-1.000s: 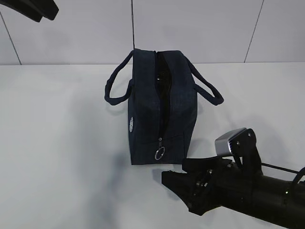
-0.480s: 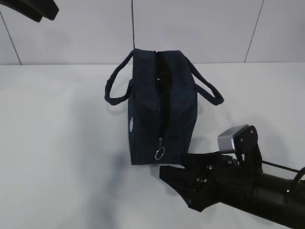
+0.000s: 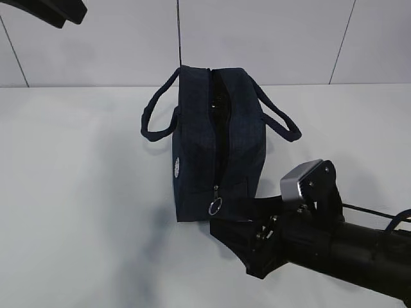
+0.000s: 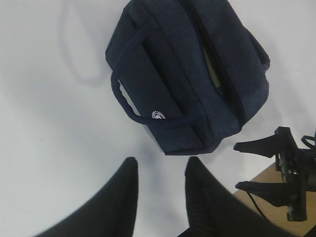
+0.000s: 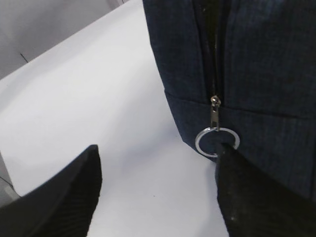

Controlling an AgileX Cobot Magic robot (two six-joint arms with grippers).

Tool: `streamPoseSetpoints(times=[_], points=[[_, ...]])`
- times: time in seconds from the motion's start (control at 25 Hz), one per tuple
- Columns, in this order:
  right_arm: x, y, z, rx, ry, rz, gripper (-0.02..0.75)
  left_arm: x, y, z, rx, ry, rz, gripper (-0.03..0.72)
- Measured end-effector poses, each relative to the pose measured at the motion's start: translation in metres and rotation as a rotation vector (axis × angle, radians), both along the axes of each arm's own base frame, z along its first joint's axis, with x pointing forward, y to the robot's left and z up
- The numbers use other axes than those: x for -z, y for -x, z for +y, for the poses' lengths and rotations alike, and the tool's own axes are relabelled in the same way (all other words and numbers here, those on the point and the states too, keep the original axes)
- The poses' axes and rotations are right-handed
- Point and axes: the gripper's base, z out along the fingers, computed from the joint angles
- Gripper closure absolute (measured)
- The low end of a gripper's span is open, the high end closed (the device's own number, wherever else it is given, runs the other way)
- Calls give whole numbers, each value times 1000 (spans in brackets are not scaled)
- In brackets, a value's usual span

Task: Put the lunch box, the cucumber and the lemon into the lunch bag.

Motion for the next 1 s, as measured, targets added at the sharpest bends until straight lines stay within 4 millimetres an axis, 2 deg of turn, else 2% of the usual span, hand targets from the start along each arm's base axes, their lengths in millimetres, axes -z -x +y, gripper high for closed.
streamPoseSetpoints(times=[0.44,0.84,1.0], points=[[2,-11,3,1,79,5,193,0,0,-1,1,6,2,452],[-1,-17,6,-26,124,-79,193,0,0,0,1,5,1,452],[-2,-19,3,13,124,-82,193,0,0,0,1,5,1,452]])
